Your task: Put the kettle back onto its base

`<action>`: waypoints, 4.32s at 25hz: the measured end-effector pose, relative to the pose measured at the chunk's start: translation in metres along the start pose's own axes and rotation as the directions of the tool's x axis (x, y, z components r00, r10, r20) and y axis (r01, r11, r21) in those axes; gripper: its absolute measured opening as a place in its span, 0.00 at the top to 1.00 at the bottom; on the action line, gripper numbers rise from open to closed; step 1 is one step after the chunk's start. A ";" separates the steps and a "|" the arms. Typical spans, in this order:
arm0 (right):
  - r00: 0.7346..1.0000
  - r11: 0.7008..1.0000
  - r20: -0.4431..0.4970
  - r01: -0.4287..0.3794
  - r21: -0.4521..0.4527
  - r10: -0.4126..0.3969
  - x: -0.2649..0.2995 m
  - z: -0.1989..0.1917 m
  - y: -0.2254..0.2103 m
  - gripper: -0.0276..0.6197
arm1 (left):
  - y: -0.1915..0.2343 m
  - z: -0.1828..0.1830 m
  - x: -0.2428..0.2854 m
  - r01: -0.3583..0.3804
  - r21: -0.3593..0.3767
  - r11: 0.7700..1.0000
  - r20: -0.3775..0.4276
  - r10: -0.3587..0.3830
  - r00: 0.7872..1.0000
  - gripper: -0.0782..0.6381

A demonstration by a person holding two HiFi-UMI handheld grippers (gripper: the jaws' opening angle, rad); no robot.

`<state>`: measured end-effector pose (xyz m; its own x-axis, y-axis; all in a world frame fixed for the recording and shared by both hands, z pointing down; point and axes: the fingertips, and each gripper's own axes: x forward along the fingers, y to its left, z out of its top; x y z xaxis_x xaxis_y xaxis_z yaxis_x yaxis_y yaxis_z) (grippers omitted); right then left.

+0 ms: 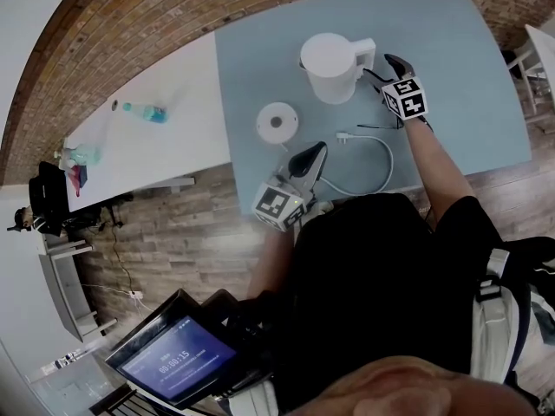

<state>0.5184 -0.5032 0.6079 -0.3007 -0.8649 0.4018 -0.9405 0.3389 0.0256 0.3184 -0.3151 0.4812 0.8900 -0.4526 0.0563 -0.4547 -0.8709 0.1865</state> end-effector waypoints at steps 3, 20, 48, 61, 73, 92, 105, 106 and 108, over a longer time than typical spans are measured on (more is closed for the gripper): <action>1.000 1.000 -0.017 0.016 -0.002 -0.016 0.011 -0.002 -0.008 0.49 | 0.005 -0.003 -0.006 -0.018 0.005 1.000 -0.001 0.018 1.000 0.89; 0.998 0.998 -0.045 0.055 0.025 -0.054 0.063 0.001 -0.020 0.61 | 0.019 0.001 -0.041 -0.105 -0.007 0.994 -0.048 0.105 0.993 0.89; 0.997 0.997 -0.015 0.081 0.015 -0.080 0.083 0.008 -0.020 0.86 | 0.031 -0.010 -0.069 -0.202 -0.030 0.979 -0.079 0.199 0.977 0.89; 0.994 0.985 0.038 0.097 0.140 -0.104 0.079 0.012 -0.025 0.85 | 0.027 -0.016 -0.078 -0.232 -0.034 0.972 -0.089 0.228 0.969 0.89; 0.987 0.965 0.073 0.124 0.230 -0.144 0.072 0.014 -0.028 0.83 | 0.024 -0.017 -0.099 -0.278 -0.032 0.960 -0.090 0.274 0.958 0.89; 0.980 0.968 0.194 -0.003 0.251 -0.048 0.040 0.065 0.010 0.82 | 0.023 -0.014 -0.091 -0.216 -0.045 0.975 -0.051 0.213 0.976 0.89; 0.973 0.966 0.233 -0.053 0.255 -0.008 0.021 0.085 0.038 0.82 | 0.022 -0.010 -0.096 -0.172 -0.063 0.983 -0.011 0.172 0.985 0.89; 0.972 0.966 0.233 -0.052 0.253 -0.008 0.022 0.086 0.039 0.82 | 0.022 -0.010 -0.097 -0.173 -0.063 0.983 -0.009 0.172 0.985 0.89; 0.973 0.967 0.233 -0.048 0.251 -0.012 0.023 0.087 0.042 0.82 | 0.023 -0.009 -0.100 -0.173 -0.065 0.983 -0.007 0.173 0.985 0.89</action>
<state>0.4579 -0.5407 0.5386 -0.3182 -0.9312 0.1776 -0.9344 0.2765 -0.2246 0.2188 -0.2880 0.4890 0.7984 -0.5947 0.0948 -0.5983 -0.7654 0.2371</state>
